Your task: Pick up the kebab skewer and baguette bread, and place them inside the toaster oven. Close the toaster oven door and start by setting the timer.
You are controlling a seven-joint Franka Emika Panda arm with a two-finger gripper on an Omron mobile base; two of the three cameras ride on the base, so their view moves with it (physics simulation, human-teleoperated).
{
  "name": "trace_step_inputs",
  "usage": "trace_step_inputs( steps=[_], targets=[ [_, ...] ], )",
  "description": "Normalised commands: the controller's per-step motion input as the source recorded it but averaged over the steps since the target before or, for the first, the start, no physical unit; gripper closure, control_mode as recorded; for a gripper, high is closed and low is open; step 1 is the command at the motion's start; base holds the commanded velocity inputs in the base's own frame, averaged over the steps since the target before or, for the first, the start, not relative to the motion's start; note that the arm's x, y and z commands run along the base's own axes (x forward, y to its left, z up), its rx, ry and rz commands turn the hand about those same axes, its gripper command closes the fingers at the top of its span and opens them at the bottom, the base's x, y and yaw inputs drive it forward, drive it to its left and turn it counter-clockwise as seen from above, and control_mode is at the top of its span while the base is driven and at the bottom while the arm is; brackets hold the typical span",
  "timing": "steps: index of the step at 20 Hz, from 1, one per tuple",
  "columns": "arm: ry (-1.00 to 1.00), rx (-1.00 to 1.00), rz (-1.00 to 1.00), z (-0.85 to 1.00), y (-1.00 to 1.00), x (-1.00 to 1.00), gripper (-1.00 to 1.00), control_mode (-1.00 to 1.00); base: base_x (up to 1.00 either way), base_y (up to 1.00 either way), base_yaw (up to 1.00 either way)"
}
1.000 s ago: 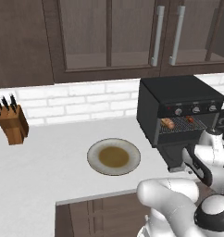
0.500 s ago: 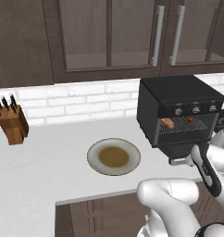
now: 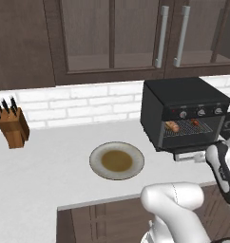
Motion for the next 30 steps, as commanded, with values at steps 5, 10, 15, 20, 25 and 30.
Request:
trace_step_inputs(
  steps=[5,10,15,20,25,30],
  targets=[
    [-0.27,0.00,-0.07,0.36,0.30,0.76,-1.00,-1.00,0.00,0.00,0.00],
    [-0.25,0.00,-0.08,0.03,0.41,0.47,-1.00,-1.00,0.00,0.00,0.00],
    [-0.18,0.00,-0.09,0.00,0.33,0.65,-1.00,-1.00,0.00,0.00,0.00],
    [-0.09,0.00,-0.09,0.03,0.07,0.58,-1.00,-1.00,0.00,0.00,0.00],
    [-0.05,0.00,-0.08,0.25,0.00,0.54,-1.00,-1.00,0.00,0.00,0.00],
    [-0.04,0.00,-0.07,0.24,0.00,0.23,-1.00,-1.00,0.00,0.00,0.00]
  ],
)
